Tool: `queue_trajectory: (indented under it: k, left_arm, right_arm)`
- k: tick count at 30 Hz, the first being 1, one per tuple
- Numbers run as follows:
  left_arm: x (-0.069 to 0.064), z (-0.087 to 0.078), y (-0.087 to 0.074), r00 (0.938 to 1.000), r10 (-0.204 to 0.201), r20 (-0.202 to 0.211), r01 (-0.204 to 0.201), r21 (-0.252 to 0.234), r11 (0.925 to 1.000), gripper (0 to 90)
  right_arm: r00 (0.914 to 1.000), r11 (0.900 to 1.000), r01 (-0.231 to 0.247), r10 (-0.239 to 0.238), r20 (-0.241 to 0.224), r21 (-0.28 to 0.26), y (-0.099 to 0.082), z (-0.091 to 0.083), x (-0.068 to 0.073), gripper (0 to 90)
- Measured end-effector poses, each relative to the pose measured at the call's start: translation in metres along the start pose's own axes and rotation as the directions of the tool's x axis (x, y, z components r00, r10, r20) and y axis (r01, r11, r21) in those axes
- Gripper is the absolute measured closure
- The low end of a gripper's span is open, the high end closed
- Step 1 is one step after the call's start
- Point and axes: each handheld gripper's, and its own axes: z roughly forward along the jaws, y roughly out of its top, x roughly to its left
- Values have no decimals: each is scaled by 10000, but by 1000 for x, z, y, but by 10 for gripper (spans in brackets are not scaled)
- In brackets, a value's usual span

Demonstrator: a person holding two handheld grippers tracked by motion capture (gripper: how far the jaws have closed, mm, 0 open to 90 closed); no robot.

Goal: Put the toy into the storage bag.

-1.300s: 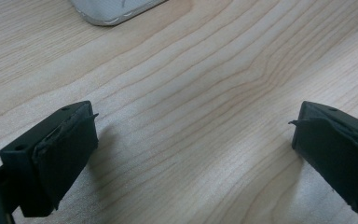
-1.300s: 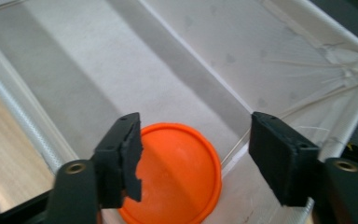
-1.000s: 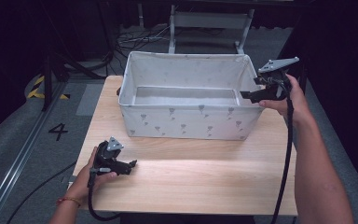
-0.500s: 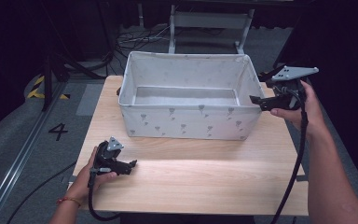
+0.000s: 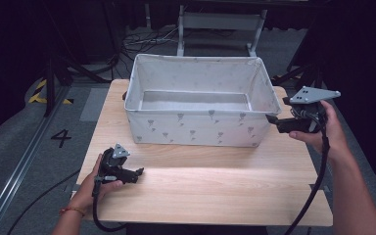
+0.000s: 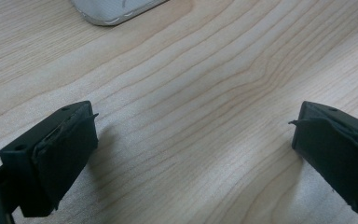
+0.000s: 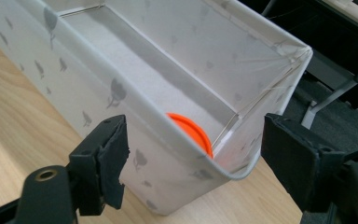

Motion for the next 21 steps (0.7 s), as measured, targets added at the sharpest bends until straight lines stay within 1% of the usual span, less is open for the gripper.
queue_trajectory:
  k: [3, 5, 9, 11, 15, 17, 18, 20, 21]
  left_arm:
    - [0, 0, 0, 10000, 2, 2, -2, 3, 10000, 4]
    - [0, 0, 0, 10000, 3, 0, -3, 2, 10000, 4]
    - [0, 0, 0, 10000, 2, -1, -2, 2, 10000, 4]
    - [0, 0, 0, 10000, 3, 0, -3, 2, 10000, 4]
    - [0, 0, 0, 10000, 1, -2, -1, 2, 10000, 4]
    - [0, 0, 0, 10000, 0, 0, 0, 2, 10000, 4]
    - [0, 0, 0, 10000, 2, -2, -2, 2, 10000, 4]
    - [0, 0, 0, 10000, -2, 1, 2, 1, 10000, 4]
    - [0, 0, 0, 10000, 2, -3, -2, -1, 10000, 4]
  right_arm:
    - [10000, 9999, 15, -15, 34, 99, -10, -2, 5, 237]
    - [10000, 9999, 35, -36, 40, 124, -12, -2, 7, 235]
    - [9998, 9997, 121, -124, 133, 191, -26, -4, 13, 235]
    - [9999, 9997, 106, -107, 73, 203, -34, -4, 16, 236]
    - [9997, 9988, 218, -224, 135, 448, -48, -4, 23, 235]
    - [9998, 9988, 173, -175, 46, 449, -57, -3, 25, 235]
    - [9998, 9988, 173, -175, 46, 449, -57, -3, 25, 235]
    - [9998, 9980, 170, -178, 114, 613, -68, -1, 28, 235]
    - [9998, 9980, 170, -178, 114, 613, -68, -1, 28, 235]
